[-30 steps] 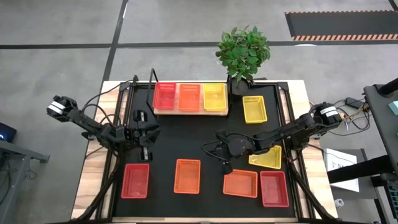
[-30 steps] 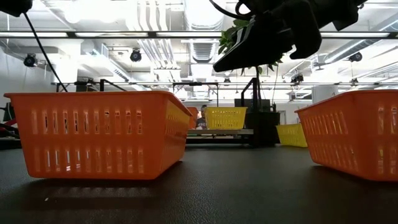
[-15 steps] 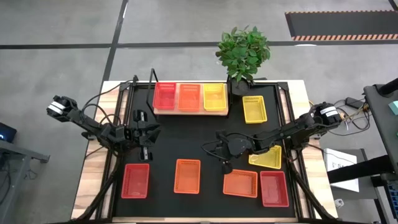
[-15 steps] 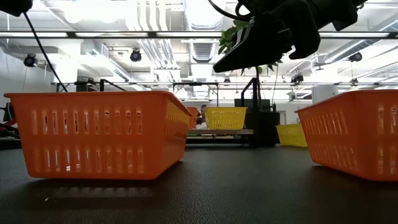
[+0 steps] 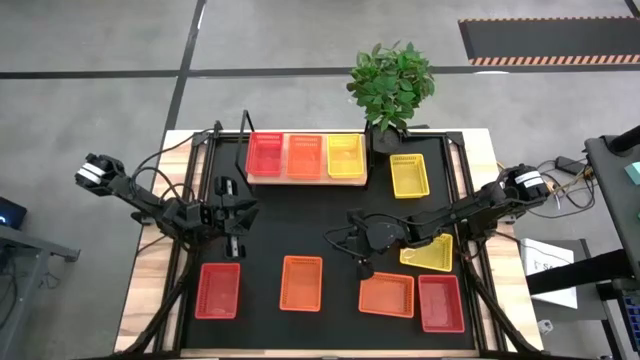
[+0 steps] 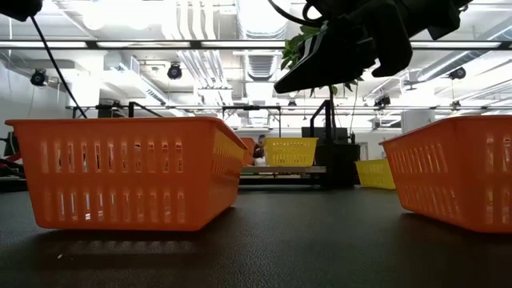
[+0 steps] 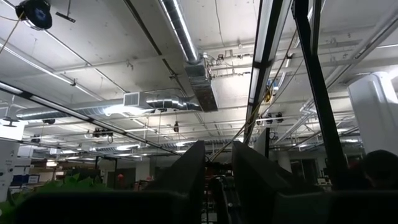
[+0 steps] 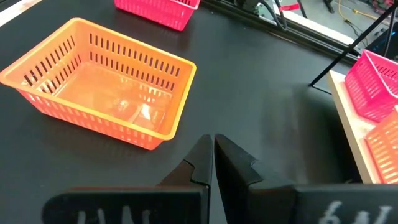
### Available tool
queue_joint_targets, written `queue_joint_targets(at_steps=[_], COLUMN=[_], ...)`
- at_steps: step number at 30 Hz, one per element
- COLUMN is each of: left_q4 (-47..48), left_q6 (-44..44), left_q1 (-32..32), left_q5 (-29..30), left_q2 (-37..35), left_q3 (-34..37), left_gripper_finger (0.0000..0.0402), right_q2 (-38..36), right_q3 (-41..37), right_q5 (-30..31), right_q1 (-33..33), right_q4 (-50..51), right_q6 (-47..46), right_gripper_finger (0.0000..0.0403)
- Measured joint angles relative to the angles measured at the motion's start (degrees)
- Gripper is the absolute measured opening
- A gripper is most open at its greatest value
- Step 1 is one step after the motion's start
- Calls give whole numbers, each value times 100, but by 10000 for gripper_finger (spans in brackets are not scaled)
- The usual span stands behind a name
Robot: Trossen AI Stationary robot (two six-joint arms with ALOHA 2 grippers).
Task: Stack baskets on shelf by color
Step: Stack the left orange bin on top of the orange bin on the shelf
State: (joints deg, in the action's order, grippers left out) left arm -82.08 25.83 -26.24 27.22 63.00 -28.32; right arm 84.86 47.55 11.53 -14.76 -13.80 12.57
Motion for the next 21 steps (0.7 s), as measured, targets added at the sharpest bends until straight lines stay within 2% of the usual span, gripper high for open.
queue_joint_targets(at_steps=[7, 13, 17, 21], left_q4=[5, 181, 1197, 3268], left_q6=[-702, -1830, -2748, -3815], left_q1=[0, 0, -2, -2], left_q5=[-17, -13, 46, 151], left_q2=[461, 980, 1147, 1059], left_q3=[-64, -188, -354, -813], left_gripper_finger=[63, 63, 63, 63], right_q2=[-69, -263, -317, -317], right_q3=[-208, -399, -402, -402], right_q5=[0, 1, 1, 2], right_q1=[-85, -228, -282, -299], right_q4=[-346, -913, -927, -849], right_q6=[285, 534, 542, 549], right_gripper_finger=[9, 9, 9, 9])
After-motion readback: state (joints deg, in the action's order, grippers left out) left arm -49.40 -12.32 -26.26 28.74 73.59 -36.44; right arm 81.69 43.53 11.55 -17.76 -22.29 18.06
